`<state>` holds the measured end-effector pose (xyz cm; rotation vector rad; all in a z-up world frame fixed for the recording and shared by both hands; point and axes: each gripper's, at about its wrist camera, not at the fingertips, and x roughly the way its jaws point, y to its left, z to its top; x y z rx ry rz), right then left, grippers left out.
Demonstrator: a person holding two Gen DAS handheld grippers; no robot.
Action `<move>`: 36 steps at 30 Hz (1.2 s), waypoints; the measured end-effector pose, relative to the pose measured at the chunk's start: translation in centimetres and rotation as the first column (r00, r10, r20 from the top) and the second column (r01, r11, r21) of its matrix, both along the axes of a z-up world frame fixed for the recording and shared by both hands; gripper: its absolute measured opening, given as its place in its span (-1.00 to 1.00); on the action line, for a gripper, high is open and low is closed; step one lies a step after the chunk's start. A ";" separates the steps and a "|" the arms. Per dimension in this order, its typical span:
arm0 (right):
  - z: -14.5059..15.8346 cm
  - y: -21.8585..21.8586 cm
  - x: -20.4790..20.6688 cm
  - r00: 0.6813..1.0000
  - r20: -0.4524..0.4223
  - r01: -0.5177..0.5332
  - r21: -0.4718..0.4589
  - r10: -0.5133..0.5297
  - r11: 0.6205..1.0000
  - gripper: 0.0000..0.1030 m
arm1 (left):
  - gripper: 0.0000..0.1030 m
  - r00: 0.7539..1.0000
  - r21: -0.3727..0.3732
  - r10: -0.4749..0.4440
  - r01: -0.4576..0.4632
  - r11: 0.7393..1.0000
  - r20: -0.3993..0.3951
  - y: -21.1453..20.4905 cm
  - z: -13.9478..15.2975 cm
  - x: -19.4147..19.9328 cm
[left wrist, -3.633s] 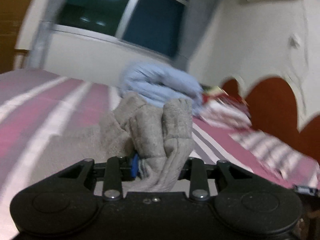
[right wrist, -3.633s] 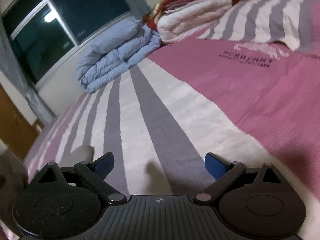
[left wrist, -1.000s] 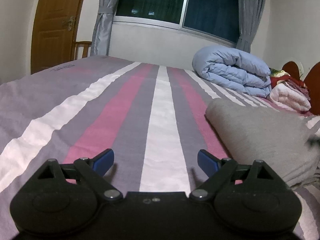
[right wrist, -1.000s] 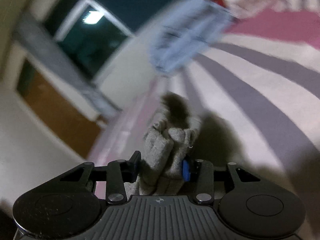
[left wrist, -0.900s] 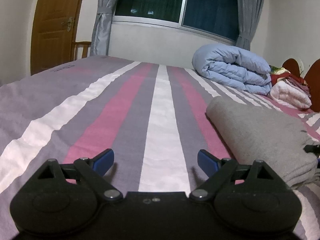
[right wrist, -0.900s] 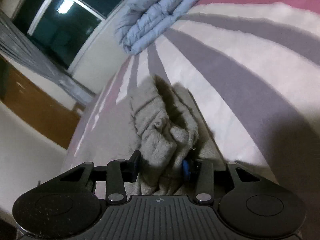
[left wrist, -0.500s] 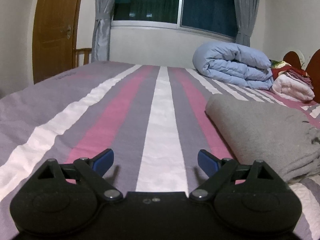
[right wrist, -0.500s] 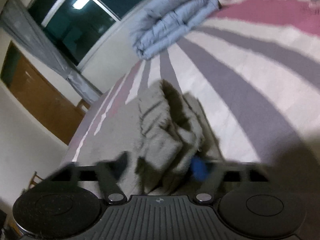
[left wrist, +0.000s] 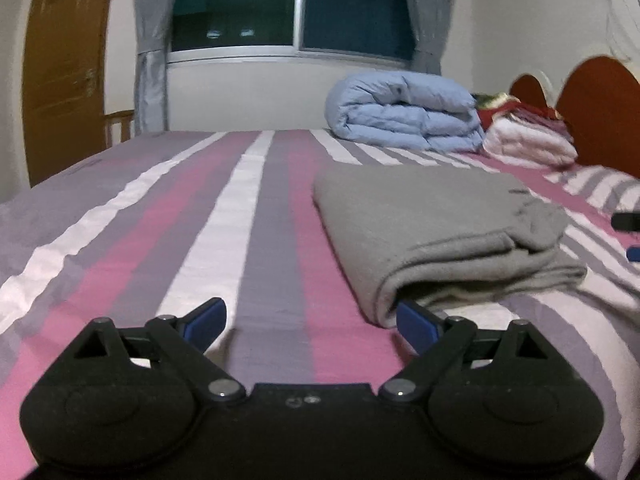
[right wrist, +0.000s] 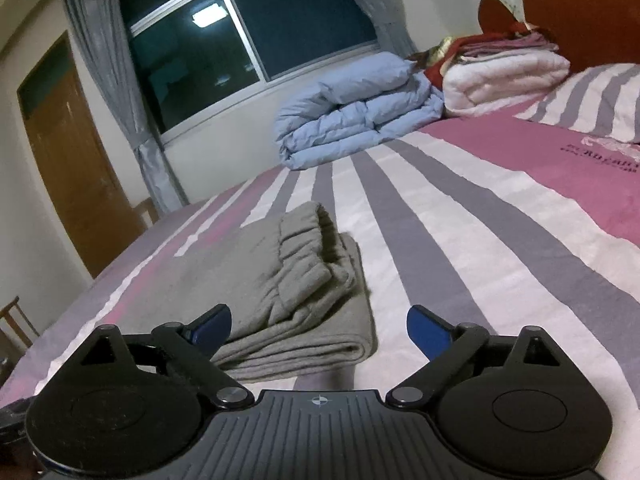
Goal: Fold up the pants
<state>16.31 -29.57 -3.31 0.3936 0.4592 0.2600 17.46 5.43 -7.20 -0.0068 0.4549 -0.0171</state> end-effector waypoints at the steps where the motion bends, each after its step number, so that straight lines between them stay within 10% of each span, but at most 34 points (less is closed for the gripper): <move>1: -0.2 -0.2 0.1 1.000 -0.007 0.010 0.013 -0.010 1.000 0.83 | 0.66 1.000 0.000 -0.004 0.004 1.000 -0.005 -0.1 -0.2 0.6; 12: -1.5 -1.6 1.4 0.992 -0.106 0.068 0.030 -0.065 0.997 0.83 | 0.66 0.992 0.091 0.115 -0.110 0.990 -0.045 -0.9 -1.7 4.9; 27: -1.5 -4.7 1.4 0.985 -0.123 0.134 0.137 -0.117 0.981 0.83 | 0.56 0.996 0.230 0.079 -0.070 0.971 -0.031 0.0 -0.2 0.5; 36: -0.2 -3.0 2.6 0.998 -0.023 -0.055 0.257 0.063 0.965 0.82 | 0.70 0.974 -0.024 0.228 -0.228 0.973 0.009 5.8 1.3 1.3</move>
